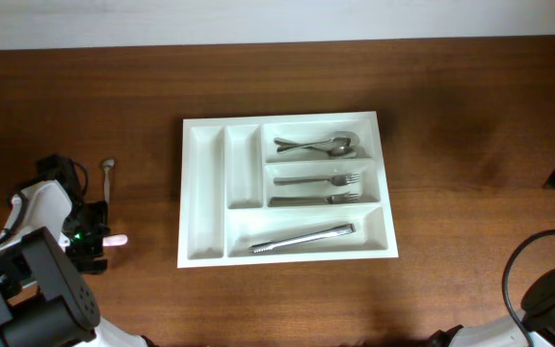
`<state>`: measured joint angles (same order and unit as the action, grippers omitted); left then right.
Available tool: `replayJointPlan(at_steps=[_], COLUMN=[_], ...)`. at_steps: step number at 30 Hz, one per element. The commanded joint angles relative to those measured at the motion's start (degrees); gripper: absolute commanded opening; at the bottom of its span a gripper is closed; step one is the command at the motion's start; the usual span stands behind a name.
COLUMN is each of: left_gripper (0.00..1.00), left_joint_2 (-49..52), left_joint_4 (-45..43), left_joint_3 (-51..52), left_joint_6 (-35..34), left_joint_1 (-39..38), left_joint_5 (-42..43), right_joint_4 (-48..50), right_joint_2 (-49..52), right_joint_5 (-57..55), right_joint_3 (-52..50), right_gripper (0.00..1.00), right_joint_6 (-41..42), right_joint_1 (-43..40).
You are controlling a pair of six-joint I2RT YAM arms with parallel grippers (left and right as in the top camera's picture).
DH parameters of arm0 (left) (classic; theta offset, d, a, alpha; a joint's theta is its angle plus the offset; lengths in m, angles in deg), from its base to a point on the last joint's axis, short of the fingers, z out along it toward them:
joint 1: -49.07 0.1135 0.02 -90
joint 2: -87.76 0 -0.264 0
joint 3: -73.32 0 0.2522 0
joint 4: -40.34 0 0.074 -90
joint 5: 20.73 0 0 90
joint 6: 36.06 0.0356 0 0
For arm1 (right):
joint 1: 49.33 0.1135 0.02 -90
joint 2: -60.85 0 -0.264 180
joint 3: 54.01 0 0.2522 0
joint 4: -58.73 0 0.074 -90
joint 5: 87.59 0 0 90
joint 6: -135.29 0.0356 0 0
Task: Pack container
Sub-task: 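Lower the left gripper and close it on the knife handle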
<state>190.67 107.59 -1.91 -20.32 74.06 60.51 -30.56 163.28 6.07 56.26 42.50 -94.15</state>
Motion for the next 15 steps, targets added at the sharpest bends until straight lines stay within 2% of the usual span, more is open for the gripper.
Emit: replayJointPlan(at_steps=[1, 4, 10, 15], left_gripper=[0.99, 0.99, 0.99, 0.99], left_joint_2=[1.25, 1.46, 1.49, 1.51], left_joint_4=[0.00, -0.39, -3.91, -5.73], left_joint_3=[0.33, 0.33, 0.33, 0.33], left_joint_6=[1.01, 1.11, 6.47, 6.69], left_joint_1=[1.20, 1.44, 1.44, 1.44], left_joint_5=[0.15, 0.20, 0.20, 0.24], right_joint_4=[0.13, 0.13, 0.13, 0.13], right_joint_2=[-0.20, -0.20, -0.20, -0.20], right_joint_5=[-0.72, -0.72, -0.72, -0.72], right_joint_3=[-0.07, -0.07, -0.07, -0.07], right_gripper=[0.99, 0.99, 0.99, 0.99], right_joint_6=[0.48, 0.48, 0.48, 0.48], right_joint_1=[0.17, 0.17, 0.17, 0.17])
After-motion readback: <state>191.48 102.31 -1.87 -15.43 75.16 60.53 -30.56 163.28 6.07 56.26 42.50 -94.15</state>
